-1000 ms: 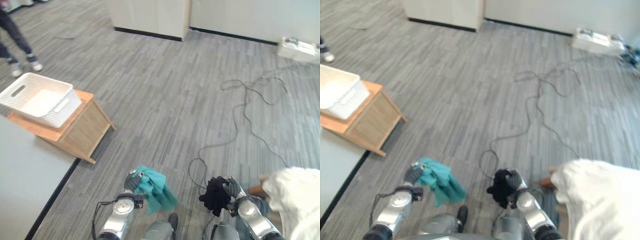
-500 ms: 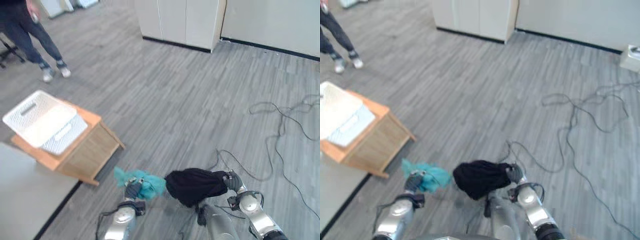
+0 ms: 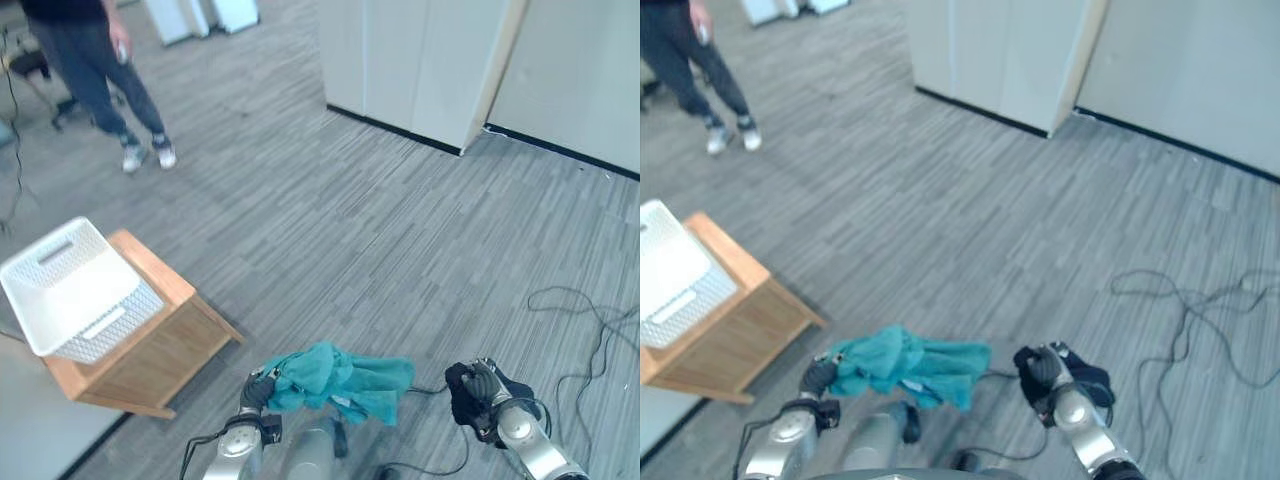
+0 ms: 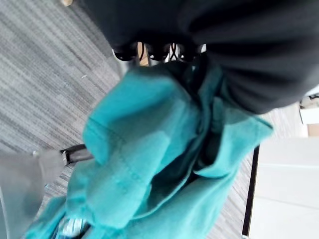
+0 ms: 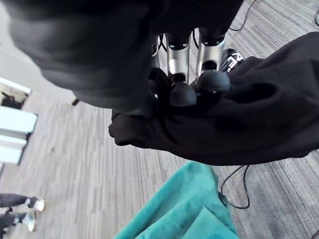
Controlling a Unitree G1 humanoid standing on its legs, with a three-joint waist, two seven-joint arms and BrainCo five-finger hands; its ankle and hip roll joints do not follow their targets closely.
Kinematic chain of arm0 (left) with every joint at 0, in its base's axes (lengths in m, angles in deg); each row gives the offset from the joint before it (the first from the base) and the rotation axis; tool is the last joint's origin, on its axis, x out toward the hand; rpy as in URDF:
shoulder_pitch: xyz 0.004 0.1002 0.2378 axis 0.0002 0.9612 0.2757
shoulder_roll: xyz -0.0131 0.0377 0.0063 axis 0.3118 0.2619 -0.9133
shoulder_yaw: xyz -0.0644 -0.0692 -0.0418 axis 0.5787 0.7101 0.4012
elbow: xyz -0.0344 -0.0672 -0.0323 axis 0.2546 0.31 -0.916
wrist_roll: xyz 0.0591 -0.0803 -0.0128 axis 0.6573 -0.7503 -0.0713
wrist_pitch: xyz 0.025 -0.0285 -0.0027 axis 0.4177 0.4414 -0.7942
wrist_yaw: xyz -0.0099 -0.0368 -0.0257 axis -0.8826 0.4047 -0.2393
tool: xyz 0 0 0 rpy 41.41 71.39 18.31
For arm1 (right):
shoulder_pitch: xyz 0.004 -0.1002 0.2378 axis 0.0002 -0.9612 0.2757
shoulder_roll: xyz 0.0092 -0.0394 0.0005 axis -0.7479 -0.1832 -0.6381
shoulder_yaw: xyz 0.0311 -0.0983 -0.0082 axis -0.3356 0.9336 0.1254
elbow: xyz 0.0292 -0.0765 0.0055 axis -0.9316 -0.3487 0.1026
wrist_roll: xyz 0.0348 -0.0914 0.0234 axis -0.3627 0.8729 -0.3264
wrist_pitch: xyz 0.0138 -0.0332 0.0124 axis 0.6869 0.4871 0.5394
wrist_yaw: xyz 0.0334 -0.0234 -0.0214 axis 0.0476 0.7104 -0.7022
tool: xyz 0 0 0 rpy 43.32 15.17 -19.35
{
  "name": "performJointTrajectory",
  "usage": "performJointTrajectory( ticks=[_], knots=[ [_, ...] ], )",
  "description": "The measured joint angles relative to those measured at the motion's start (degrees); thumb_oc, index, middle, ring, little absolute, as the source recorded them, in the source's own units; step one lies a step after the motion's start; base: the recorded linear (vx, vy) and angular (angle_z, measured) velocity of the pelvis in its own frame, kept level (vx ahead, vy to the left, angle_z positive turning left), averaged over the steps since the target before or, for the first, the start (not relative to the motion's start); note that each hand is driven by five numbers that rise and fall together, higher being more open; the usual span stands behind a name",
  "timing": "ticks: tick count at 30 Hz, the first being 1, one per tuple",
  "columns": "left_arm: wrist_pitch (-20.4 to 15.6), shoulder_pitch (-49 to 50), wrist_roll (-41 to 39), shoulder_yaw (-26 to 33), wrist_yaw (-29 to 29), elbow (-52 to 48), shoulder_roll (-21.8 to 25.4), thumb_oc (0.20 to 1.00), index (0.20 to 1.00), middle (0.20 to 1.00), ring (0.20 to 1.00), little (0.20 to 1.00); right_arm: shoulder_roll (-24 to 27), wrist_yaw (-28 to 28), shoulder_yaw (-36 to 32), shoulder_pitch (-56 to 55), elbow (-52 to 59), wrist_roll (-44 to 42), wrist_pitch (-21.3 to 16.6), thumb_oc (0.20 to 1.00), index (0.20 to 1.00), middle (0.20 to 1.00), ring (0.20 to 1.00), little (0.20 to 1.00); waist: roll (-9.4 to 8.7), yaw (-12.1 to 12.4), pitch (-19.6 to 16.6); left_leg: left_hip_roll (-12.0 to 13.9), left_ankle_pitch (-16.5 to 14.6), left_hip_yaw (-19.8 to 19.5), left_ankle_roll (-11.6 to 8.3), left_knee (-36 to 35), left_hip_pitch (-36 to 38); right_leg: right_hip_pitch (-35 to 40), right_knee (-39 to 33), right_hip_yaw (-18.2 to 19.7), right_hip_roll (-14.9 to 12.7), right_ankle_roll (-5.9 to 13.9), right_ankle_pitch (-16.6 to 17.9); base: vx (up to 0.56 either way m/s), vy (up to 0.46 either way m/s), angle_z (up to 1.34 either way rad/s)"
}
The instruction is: Tidy up the quilt and then pick up the clothes from the bed and put them into the laundry hamper.
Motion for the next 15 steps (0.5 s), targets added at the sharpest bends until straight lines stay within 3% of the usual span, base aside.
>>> performJointTrajectory(
  ticks=[1,2,3,4,5,6,7,8,9,11,12,13,14,15],
  knots=[
    [0.8,0.3,0.0,-0.3,-0.1,0.2,-0.7,0.200,0.200,0.200,0.200,0.200,-0.2,-0.1,-0.1,-0.4,-0.6,0.0,0.0,0.200,0.200,0.200,0.200,0.200,-1.06,0.1,-0.9,-2.7,1.8,-2.0,2.41,0.8,1.3,-0.5,3.1,-0.9,-1.1,0.62,-0.4,0.50,0.269,0.51],
    [1.1,0.8,0.1,-0.8,-0.1,0.2,-1.3,0.200,0.200,0.200,0.200,0.200,0.2,-0.1,-0.7,-0.7,-0.6,0.0,0.0,0.200,0.200,0.200,0.200,0.200,0.01,0.4,-1.1,-3.6,3.1,-2.9,4.58,-0.4,3.9,-0.3,6.7,-0.2,-0.8,1.77,-1.2,0.53,0.287,0.41],
    [1.2,0.9,0.5,-1.0,-0.1,0.3,-2.1,0.200,0.200,0.200,0.200,0.200,0.6,-0.2,-1.2,-1.5,0.3,0.0,0.0,0.200,0.200,0.200,0.200,0.200,1.54,0.5,-0.9,-3.7,2.4,-3.0,6.06,-0.3,6.7,-0.8,12.2,0.3,-1.0,3.86,-3.2,0.34,0.191,0.74],
    [1.7,0.4,0.9,-1.7,-0.4,1.5,-2.3,0.200,0.200,0.200,0.200,0.200,-0.3,0.0,-2.3,-3.1,1.4,0.0,0.5,0.200,0.200,0.200,0.200,0.200,1.28,0.0,-0.9,-6.4,4.8,-6.8,6.89,-2.0,10.4,-6.0,32.0,-1.1,-5.5,3.05,-4.1,0.50,0.201,0.90],
    [1.7,-0.1,1.7,-2.0,-0.5,1.1,-2.2,0.200,0.200,0.200,0.200,0.200,0.1,-0.3,-1.7,-3.7,2.7,0.0,0.4,0.200,0.200,0.200,0.200,0.200,0.99,-0.3,-0.7,-6.8,4.2,-8.7,7.82,-2.1,11.9,-9.5,42.7,-0.7,-9.5,3.48,-2.6,0.31,0.100,1.13],
    [1.6,0.1,2.0,-2.6,-0.7,0.5,-1.5,0.200,0.200,0.200,0.200,0.200,0.0,-0.6,-1.7,-3.9,3.2,0.0,0.2,0.200,0.200,0.200,0.200,0.200,0.72,-0.9,-0.9,-7.9,3.8,-10.5,6.79,-2.5,13.3,-11.8,49.1,-0.6,-11.9,3.13,-2.9,0.56,0.030,1.15],
    [1.5,-0.4,2.3,-2.8,-1.0,-0.6,0.2,0.200,0.200,0.200,0.200,0.200,-0.3,-0.9,-2.0,-3.6,4.2,0.0,-0.4,0.200,0.200,0.200,0.200,0.200,0.73,-1.7,-1.1,-9.4,2.2,-13.8,7.46,-2.8,15.9,-16.4,55.0,2.7,-15.8,4.35,-2.7,0.40,0.010,1.32],
    [1.6,-0.8,2.3,-2.3,-1.2,-1.1,0.8,0.200,0.200,0.200,0.200,0.200,0.1,-1.0,-2.0,-2.3,4.6,0.0,-0.5,0.200,0.200,0.200,0.200,0.200,1.43,-1.0,-1.1,-10.2,0.3,-16.9,8.72,-2.4,16.7,-19.2,54.3,4.3,-16.6,5.04,-2.7,0.75,-0.059,1.39],
    [1.5,-1.2,2.6,-1.4,-1.3,-3.4,1.0,0.200,0.200,0.200,0.200,0.200,0.5,-1.2,-2.1,-2.1,6.1,0.0,-0.6,0.200,0.200,0.200,0.200,0.200,2.06,-1.3,-0.7,-9.5,-1.6,-19.9,8.20,-1.5,16.7,-22.2,53.5,6.4,-16.2,5.74,-3.8,0.58,-0.120,1.38],
    [0.9,-3.3,2.6,-0.9,-2.2,-2.7,2.0,0.200,0.200,0.200,0.200,0.200,0.6,-1.1,-2.4,-0.9,5.6,-0.1,-1.3,0.200,0.200,0.200,0.200,0.200,4.31,-2.5,0.5,-7.3,-1.4,-27.7,7.31,-2.6,19.3,-24.3,43.3,7.0,-12.4,4.65,-5.4,0.75,-0.198,1.80],
    [0.9,-4.5,2.6,-0.4,-2.4,-2.5,2.3,0.200,0.200,0.200,0.200,0.200,0.6,-1.2,-2.4,-1.1,5.9,-0.1,-1.4,0.200,0.200,0.200,0.200,0.200,3.73,-2.9,1.0,-6.9,-1.9,-29.5,7.39,-3.8,21.8,-26.3,37.4,6.7,-12.4,6.15,-4.5,0.69,-0.231,1.76],
    [0.8,-3.8,2.6,0.5,-2.4,-2.9,2.5,0.200,0.200,0.200,0.200,0.200,0.4,-1.2,-2.6,-1.1,5.8,0.0,-1.6,0.200,0.200,0.200,0.200,0.200,3.44,-2.8,0.6,-7.2,-5.2,-32.6,8.61,-2.9,21.9,-28.1,31.3,6.7,-12.5,7.15,-3.9,0.96,-0.266,1.68],
    [0.8,-3.8,2.6,0.9,-2.5,-2.4,2.0,0.200,0.200,0.200,0.200,0.200,0.4,-0.9,-3.1,-1.1,6.0,0.0,-1.5,0.200,0.200,0.200,0.200,0.200,3.14,-4.0,0.3,-6.6,-6.6,-35.7,6.43,-1.4,21.8,-26.7,18.4,8.3,-10.7,7.76,-2.8,0.26,-0.039,1.70],
    [0.8,-3.6,2.6,1.1,-2.8,-1.8,2.6,0.200,0.200,0.200,0.200,0.200,0.1,-0.9,-3.3,-1.4,6.0,0.0,-1.6,0.200,0.200,0.200,0.200,0.200,3.41,-4.7,0.5,-5.5,-7.8,-37.9,5.64,-1.8,23.0,-26.6,7.9,9.9,-9.2,8.53,0.8,0.69,-0.124,1.50]
  ],
)
